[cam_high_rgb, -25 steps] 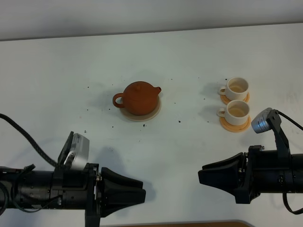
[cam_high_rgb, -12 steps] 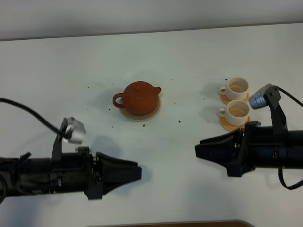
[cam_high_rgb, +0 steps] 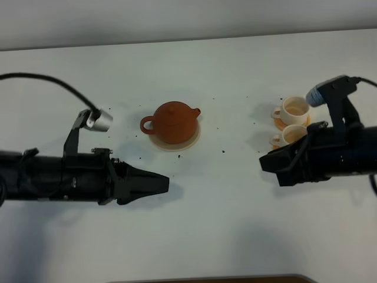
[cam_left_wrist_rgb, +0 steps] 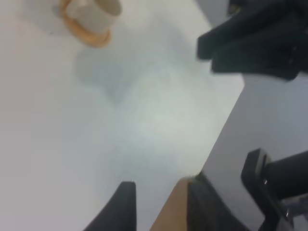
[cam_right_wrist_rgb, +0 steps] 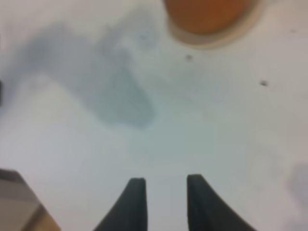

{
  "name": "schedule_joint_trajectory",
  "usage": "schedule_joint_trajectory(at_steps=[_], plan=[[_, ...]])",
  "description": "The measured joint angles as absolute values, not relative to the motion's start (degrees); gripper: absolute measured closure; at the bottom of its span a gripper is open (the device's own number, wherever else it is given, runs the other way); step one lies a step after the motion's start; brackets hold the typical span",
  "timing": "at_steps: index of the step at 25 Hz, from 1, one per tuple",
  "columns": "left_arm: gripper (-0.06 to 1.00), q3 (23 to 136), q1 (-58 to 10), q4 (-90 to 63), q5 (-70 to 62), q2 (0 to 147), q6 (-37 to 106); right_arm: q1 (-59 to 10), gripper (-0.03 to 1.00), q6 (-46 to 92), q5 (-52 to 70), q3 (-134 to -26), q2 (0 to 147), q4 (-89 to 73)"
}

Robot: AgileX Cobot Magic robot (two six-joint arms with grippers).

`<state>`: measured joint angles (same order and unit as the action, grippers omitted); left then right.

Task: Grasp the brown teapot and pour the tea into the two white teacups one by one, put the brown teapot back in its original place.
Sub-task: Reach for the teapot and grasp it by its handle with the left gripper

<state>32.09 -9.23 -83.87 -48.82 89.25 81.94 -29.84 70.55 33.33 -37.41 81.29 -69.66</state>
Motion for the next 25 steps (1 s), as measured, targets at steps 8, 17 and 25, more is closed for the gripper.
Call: schedule_joint_trajectory(at_steps=[8,17,25], plan=[[0.65,42.7,-9.2,-65.9,-46.6,89.3,60.1,-29.8,0.73,23.0,40.7,-44.1,70.9,-22.7],[0.65,45.3,-9.2,-63.0,-46.3,89.3,57.2,-32.8,0.73,-3.5,62.1,-43.9,55.5,3.8],[0.65,45.3,-9.2,-63.0,-46.1,89.3,57.2,-38.5,0.73,-2.8,65.5,-34.8,37.5,3.0]])
